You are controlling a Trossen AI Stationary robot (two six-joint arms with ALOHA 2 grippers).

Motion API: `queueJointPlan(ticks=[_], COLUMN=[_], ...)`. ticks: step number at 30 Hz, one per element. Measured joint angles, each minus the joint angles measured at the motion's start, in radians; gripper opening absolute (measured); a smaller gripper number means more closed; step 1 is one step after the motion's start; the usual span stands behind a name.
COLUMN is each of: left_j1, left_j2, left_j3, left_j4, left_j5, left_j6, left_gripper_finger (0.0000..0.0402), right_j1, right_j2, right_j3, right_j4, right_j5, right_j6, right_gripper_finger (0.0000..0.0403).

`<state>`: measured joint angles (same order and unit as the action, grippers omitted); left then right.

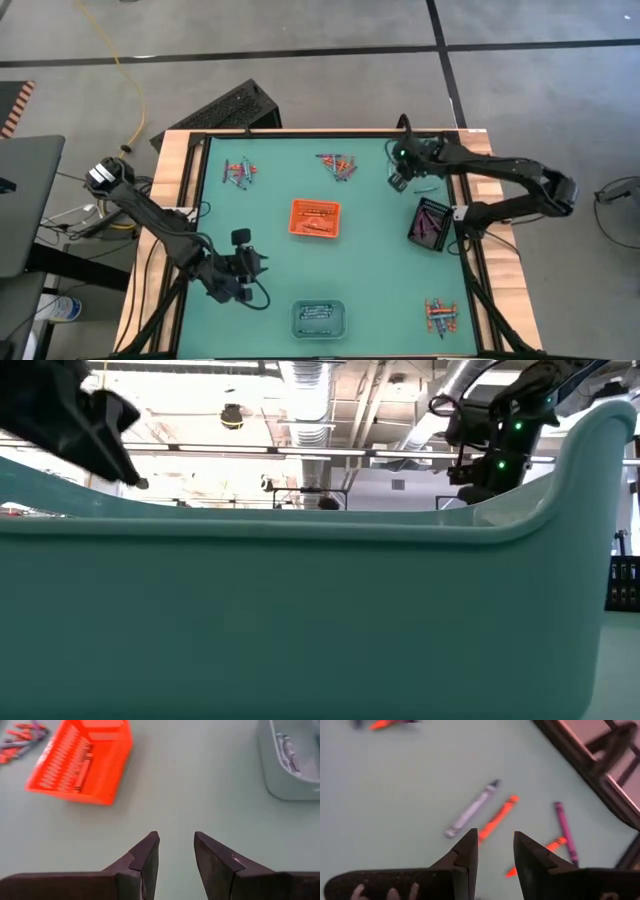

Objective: Sort crayons
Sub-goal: Put the orange crayon into the orange bin

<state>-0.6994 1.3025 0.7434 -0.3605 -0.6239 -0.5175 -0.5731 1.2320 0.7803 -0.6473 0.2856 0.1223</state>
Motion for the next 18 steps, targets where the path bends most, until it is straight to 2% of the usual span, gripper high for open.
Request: queueJointPlan(ticks=[3,8,13,18], left_j1=[0.004,0.022,0.028,0.028], left_j2=[0.006,0.006,0.006,0.006], left_j3=[-0.081,-0.168,-0.175,-0.175], left_j4=[0.181,0.419,0.46,0.458], left_j5=[0.009,0.001,-0.019,-0.019], left_j6=[0.051,0.17,0.21,0.21], left_gripper_finger=[0.0114,0.0114,0.0114,0.0114], right_j1=[-0.067,-0.134,-0.17,-0.177], right_j2=[0.016,0.125,0.263,0.34], right_j3=[0.0,0.0,0.028,0.066], right_j4=[0.03,0.113,0.139,0.135], right_j5=[-0.04,-0.107,-0.123,-0.123], right_j6=[-0.003,-0.023,-0.02,-0.019], right_gripper_finger=[0.0118,0.0118,0.0118,0.0118])
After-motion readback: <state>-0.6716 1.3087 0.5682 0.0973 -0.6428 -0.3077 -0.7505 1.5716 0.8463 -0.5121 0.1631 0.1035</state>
